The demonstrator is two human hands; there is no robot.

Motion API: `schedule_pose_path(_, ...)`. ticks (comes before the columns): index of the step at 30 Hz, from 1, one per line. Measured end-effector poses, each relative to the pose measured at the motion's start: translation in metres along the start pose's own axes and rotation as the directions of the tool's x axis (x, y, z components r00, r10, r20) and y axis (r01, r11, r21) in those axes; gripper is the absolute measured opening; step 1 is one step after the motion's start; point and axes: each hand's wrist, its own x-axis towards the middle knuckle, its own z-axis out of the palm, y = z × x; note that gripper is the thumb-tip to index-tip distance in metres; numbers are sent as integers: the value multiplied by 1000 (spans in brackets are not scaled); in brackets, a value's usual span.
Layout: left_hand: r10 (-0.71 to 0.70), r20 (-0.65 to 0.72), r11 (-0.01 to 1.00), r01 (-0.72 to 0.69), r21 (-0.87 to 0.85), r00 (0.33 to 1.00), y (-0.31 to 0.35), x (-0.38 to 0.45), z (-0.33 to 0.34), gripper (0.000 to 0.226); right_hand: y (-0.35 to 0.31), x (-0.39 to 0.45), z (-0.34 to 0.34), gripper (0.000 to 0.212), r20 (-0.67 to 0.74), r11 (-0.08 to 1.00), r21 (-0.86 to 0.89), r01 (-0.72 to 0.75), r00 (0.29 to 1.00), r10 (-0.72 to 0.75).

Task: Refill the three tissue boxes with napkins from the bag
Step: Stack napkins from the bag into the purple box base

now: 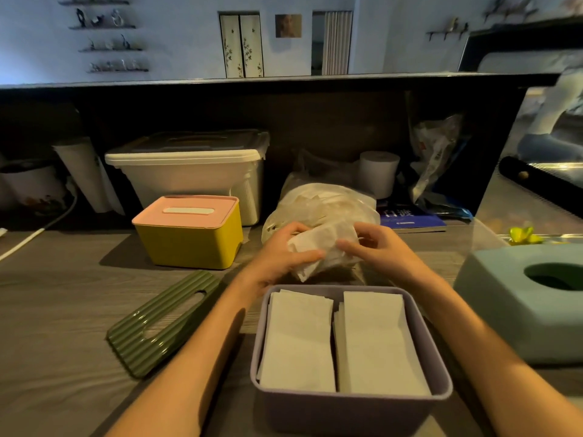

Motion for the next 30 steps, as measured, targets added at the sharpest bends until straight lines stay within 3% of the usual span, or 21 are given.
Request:
schedule_pose_path(5, 127, -149, 991, -117, 71, 981, -15, -3, 7, 33, 18, -9, 21, 33, -62, 996, 85, -16, 998, 22)
schedule_pose_path(11, 43, -229, 998, -51, -29, 972, -29, 2, 15, 39, 15, -9, 42, 47, -88, 984, 167, 58, 995, -44)
schedule_pose_path(15, 14, -357, 985, -74, -157, 934, -19, 1, 28, 29, 10, -6, 55, 64, -109, 968, 223, 115, 990, -93)
schedule_pose_path(19, -66, -431, 975, -34, -221, 900, -20, 7, 36, 27, 9, -3, 56, 79, -74, 972, 101, 213, 976, -206)
schedule_pose_path(24, -49, -545, 983, -57, -176, 837, -26, 17, 40, 10, 20, -3, 54, 76, -9, 977, -130, 170, 985, -173)
schedule_pose_path(30, -80, -558, 968, -69, -241, 826, -24, 19, 42, 11, 12, -4, 60, 68, -77, 984, 38, 171, 983, -168)
